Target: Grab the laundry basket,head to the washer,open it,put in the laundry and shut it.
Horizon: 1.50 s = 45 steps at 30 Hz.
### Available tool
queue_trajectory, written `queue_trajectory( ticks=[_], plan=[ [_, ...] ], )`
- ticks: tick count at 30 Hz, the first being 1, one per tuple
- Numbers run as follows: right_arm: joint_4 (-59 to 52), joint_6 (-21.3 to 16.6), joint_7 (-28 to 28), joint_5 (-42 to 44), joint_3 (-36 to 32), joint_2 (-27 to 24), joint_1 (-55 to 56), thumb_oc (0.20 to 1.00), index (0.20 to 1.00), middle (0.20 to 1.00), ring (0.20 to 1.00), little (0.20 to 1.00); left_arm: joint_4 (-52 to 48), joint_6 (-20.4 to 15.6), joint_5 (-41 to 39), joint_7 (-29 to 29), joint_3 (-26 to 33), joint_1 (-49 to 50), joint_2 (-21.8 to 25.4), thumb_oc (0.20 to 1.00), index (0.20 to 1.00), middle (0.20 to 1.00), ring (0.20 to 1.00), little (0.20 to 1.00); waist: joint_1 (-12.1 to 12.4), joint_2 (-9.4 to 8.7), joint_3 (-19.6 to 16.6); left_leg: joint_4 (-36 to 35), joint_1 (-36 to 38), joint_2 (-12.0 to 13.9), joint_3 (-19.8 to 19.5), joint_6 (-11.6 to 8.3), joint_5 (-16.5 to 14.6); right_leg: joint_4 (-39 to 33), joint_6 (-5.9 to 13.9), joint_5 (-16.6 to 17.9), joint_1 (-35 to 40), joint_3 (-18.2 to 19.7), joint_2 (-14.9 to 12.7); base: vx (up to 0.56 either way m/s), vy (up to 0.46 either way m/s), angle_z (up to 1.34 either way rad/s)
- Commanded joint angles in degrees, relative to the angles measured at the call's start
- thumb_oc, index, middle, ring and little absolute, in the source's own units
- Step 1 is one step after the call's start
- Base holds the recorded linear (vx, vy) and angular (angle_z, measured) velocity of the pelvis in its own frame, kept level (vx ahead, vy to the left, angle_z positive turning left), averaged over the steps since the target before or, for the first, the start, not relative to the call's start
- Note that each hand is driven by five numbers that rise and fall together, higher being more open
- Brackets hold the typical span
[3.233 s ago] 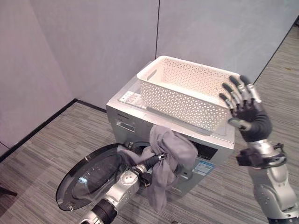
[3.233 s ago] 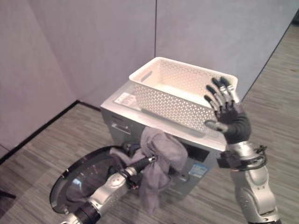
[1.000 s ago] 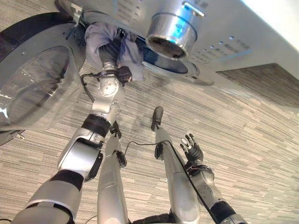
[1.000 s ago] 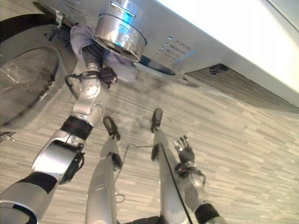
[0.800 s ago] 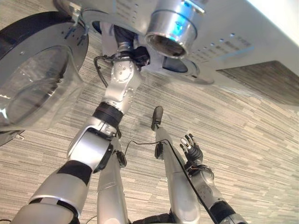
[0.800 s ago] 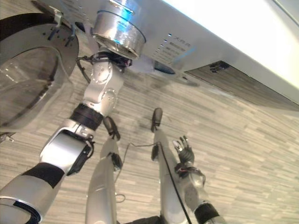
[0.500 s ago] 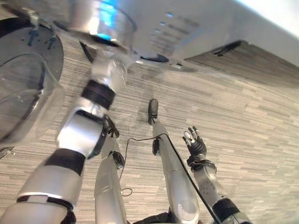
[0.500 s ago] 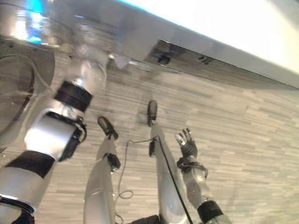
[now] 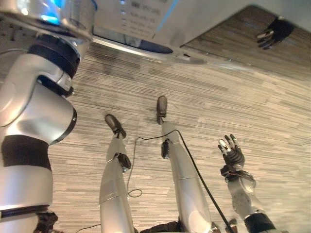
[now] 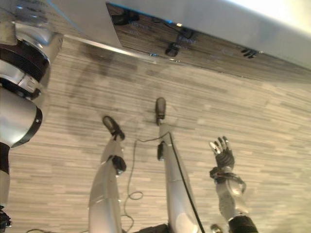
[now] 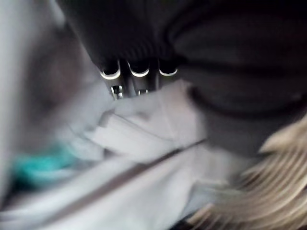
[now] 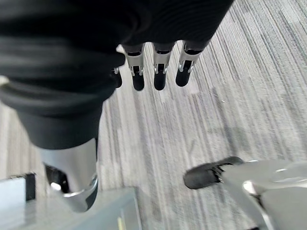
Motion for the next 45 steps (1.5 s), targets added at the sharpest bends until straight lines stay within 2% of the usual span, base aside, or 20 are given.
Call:
queue_trajectory(
  ticks=[1, 3, 4, 5, 8, 11, 16, 18, 19, 21, 27, 29, 31, 33, 34, 37, 39, 41, 43, 45],
  plan=[
    [-0.45, 0.23, 2.79, 0.52, -0.36, -3.43, 4.87, 1.000, 1.000, 1.000, 1.000, 1.000, 1.70, 2.40, 28.80, 1.77, 2.88, -6.45, 0.46, 1.000, 1.000, 1.000, 1.000, 1.000, -1.73, 4.39, -4.44, -2.12, 2.59, 3.89, 0.43, -4.08, -1.13, 7.35, 5.90, -11.75, 0.65, 2.01, 1.98, 0.00, 0.000, 0.00],
    [-0.62, -0.31, 3.87, 1.09, 1.65, -4.29, 4.25, 1.000, 1.000, 1.000, 1.000, 1.000, 1.70, 4.22, 42.83, 1.90, -2.96, -5.66, -0.61, 1.000, 1.000, 1.000, 1.000, 1.000, -1.75, 4.06, -4.07, -2.32, 2.40, 4.13, 0.19, -4.30, -1.07, 7.32, 5.93, -11.73, 0.52, 1.82, 1.93, -0.02, -0.005, 0.07],
    [-0.54, -0.36, 3.90, 1.12, 1.73, -4.20, 4.21, 1.000, 1.000, 1.000, 1.000, 1.000, 1.74, 4.25, 43.04, 1.94, -2.99, -5.63, -0.65, 1.000, 1.000, 1.000, 1.000, 1.000, -1.76, 3.97, -4.09, -2.31, 2.40, 4.12, 0.18, -4.30, -1.06, 7.33, 5.93, -11.75, 0.53, 1.81, 1.92, -0.02, 0.004, 0.07],
    [-0.51, -0.64, 4.16, 1.29, 2.36, -4.67, 3.92, 1.000, 1.000, 1.000, 1.000, 1.000, 1.26, 5.04, 48.29, 1.35, -5.16, -4.98, -1.07, 1.000, 1.000, 1.000, 1.000, 1.000, -1.75, 3.86, -3.96, -2.38, 2.16, 4.25, 0.06, -4.40, -1.05, 7.27, 5.94, -11.77, 0.50, 1.70, 1.86, -0.02, 0.002, 0.08],
    [-1.62, 0.07, 3.53, 2.00, 0.90, -5.05, 4.99, 1.000, 1.000, 1.000, 1.000, 1.000, -5.72, 6.93, 54.92, -5.22, -5.92, 0.06, -0.88, 1.000, 1.000, 1.000, 1.000, 1.000, -1.19, 4.20, -3.73, -2.74, 1.98, 4.13, -0.45, -4.43, -0.94, 7.10, 6.00, -12.06, 0.57, 1.41, 1.75, -0.01, 0.002, 0.04],
    [-2.10, 0.82, 3.54, 2.77, -0.36, -5.04, 6.14, 1.000, 1.000, 1.000, 1.000, 1.000, -11.59, 6.91, 53.20, -7.27, -3.74, 2.32, 0.41, 1.000, 1.000, 1.000, 1.000, 1.000, -0.61, 4.67, -3.69, -2.98, 2.05, 3.90, -0.73, -4.43, -0.78, 7.14, 6.01, -12.15, 0.68, 1.14, 1.60, 0.00, 0.000, 0.00],
    [-3.33, 2.97, 6.71, 2.41, -2.23, -3.60, 10.75, 1.000, 1.000, 1.000, 1.000, 1.000, -38.80, 0.87, 39.79, -9.39, 6.07, 16.42, 14.07, 1.000, 1.000, 1.000, 1.000, 1.000, 2.40, 6.22, -3.89, -3.58, 3.08, 3.02, -0.92, -4.77, 0.02, 6.85, 5.93, -12.08, 1.79, 0.70, 1.18, -0.01, 0.012, 0.02],
    [-2.08, 2.88, 7.31, 1.18, -0.80, -2.48, 10.22, 1.000, 1.000, 1.000, 1.000, 1.000, -41.60, -0.73, 32.95, -7.69, 14.52, 26.18, 11.51, 1.000, 1.000, 1.000, 1.000, 1.000, 2.67, 5.98, -3.99, -3.64, 4.00, 2.86, -0.72, -4.90, 0.17, 6.49, 5.73, -11.89, 2.77, 0.63, 1.14, -0.04, 0.020, 0.07],
    [-0.30, 2.25, 6.69, -0.01, 0.88, -1.66, 8.74, 1.000, 1.000, 1.000, 1.000, 1.000, -42.08, -2.34, 26.73, -4.70, 24.20, 36.42, 3.70, 1.000, 1.000, 1.000, 1.000, 1.000, 2.53, 5.92, -4.31, -3.83, 5.28, 2.62, -0.64, -5.14, 0.29, 5.55, 5.56, -11.48, 4.42, 0.53, 1.28, -0.07, -0.003, 0.16],
    [0.73, 1.43, 5.15, -2.17, 1.86, 0.33, 7.35, 1.000, 1.000, 1.000, 1.000, 1.000, -43.83, -4.07, 23.46, -3.32, 29.18, 47.13, -2.33, 1.000, 1.000, 1.000, 1.000, 1.000, 2.87, 5.35, -4.37, -4.02, 6.64, 2.58, -0.67, -5.39, 0.52, 3.99, 5.44, -10.92, 6.65, 0.12, 1.42, -0.07, -0.021, 0.14],
    [3.86, 1.97, 2.25, -8.11, 2.90, 3.35, 5.07, 1.000, 1.000, 1.000, 1.000, 1.000, -44.55, -4.97, 16.84, -4.79, 34.78, 74.05, -10.80, 1.000, 1.000, 1.000, 1.000, 1.000, 4.13, 2.73, -6.54, -4.36, 16.23, 3.70, -0.32, -5.15, 0.16, 0.23, 4.70, -10.36, 17.16, -0.35, 3.88, -0.05, -0.044, -0.04],
    [10.22, 4.05, 2.09, -11.88, 4.16, 4.03, 3.76, 1.000, 1.000, 1.000, 1.000, 1.000, -42.82, -4.78, 14.55, -7.18, 35.53, 83.33, -11.67, 1.000, 1.000, 1.000, 1.000, 1.000, 5.73, 1.47, -7.75, -4.19, 24.16, 4.16, -0.89, -4.80, -0.33, -1.08, 4.01, -11.30, 26.16, -0.49, 5.08, 0.03, -0.089, -0.30],
    [13.76, 5.00, 2.16, -13.95, 5.27, 3.69, 3.34, 1.000, 1.000, 1.000, 1.000, 1.000, -40.63, -4.59, 12.87, -8.03, 35.43, 86.84, -12.58, 1.000, 1.000, 1.000, 1.000, 1.000, 7.18, -0.06, -7.89, -1.13, 26.73, 4.80, -3.59, -4.90, -0.56, -1.55, 3.40, -12.14, 31.29, 0.02, 5.42, 0.01, -0.063, -0.15],
    [18.36, 5.88, 3.00, -16.05, 6.24, 3.32, 2.36, 1.000, 1.000, 1.000, 1.000, 1.000, -38.21, -4.57, 10.93, -8.20, 35.98, 89.50, -14.03, 1.000, 1.000, 1.000, 1.000, 1.000, 9.08, -0.86, -8.19, 0.55, 29.59, 4.90, -10.06, -4.11, -0.27, -1.91, 2.81, -11.87, 35.44, 0.16, 4.78, -0.13, 0.034, -0.11],
    [20.68, 6.44, 3.36, -17.82, 6.59, 2.84, 1.89, 1.000, 1.000, 1.000, 1.000, 1.000, -36.63, -4.34, 11.24, -8.61, 36.08, 90.61, -14.65, 1.000, 1.000, 1.000, 1.000, 1.000, 9.51, -0.79, -9.26, 0.86, 31.63, 5.51, -12.49, -4.12, -0.72, -2.20, 3.01, -12.13, 37.44, 0.55, 4.23, -0.10, 0.098, -0.14],
    [26.47, 7.81, 3.74, -22.06, 6.06, 2.50, 1.01, 1.000, 1.000, 1.000, 1.000, 1.000, -32.56, -3.18, 9.30, -10.45, 37.42, 93.90, -16.53, 1.000, 1.000, 1.000, 1.000, 1.000, 10.00, -0.31, -13.22, 2.09, 39.16, 9.76, -12.52, -4.55, 0.08, -3.15, 3.75, -12.05, 42.31, 0.84, 2.85, 0.01, 0.192, 0.02],
    [28.78, 8.05, 3.87, -22.70, 5.38, 2.45, 0.72, 1.000, 1.000, 1.000, 1.000, 1.000, -31.22, -3.22, 8.01, -10.73, 38.36, 95.19, -17.08, 1.000, 1.000, 1.000, 1.000, 1.000, 10.30, -0.22, -14.67, 2.60, 41.55, 10.14, -13.96, -4.75, 1.09, -3.96, 4.11, -11.54, 43.72, 1.45, 2.45, 0.03, 0.149, -0.07],
    [33.07, 8.84, 4.24, -23.75, 3.57, 3.48, 0.90, 1.000, 1.000, 1.000, 1.000, 1.000, -29.66, -2.80, 8.29, -11.01, 40.44, 98.11, -17.62, 1.000, 1.000, 1.000, 1.000, 1.000, 10.31, 1.13, -18.70, 2.67, 48.45, 9.79, -18.92, -5.74, 1.44, -5.52, 5.43, -10.89, 46.72, 2.18, 1.83, 0.09, 0.264, -0.36],
    [34.62, 9.20, 4.34, -24.02, 2.75, 3.84, 1.14, 1.000, 1.000, 1.000, 1.000, 1.000, -29.34, -2.71, 8.19, -11.29, 41.14, 98.57, -17.68, 1.000, 1.000, 1.000, 1.000, 1.000, 9.77, 1.99, -20.52, 0.37, 50.85, 9.27, -18.88, -6.18, 0.50, -6.13, 5.86, -10.65, 47.08, 1.65, 1.74, 0.05, 0.202, -0.25],
    [36.58, 9.68, 4.15, -24.54, 0.71, 4.34, 1.69, 1.000, 1.000, 1.000, 1.000, 1.000, -28.53, -2.49, 7.89, -11.63, 41.88, 98.62, -18.06, 1.000, 1.000, 1.000, 1.000, 1.000, 8.36, 3.87, -22.89, -4.46, 54.60, 10.33, -13.34, -7.63, -0.48, -7.03, 6.91, -9.96, 47.97, 0.07, 0.19, -0.05, 0.293, -0.03]
  ],
)
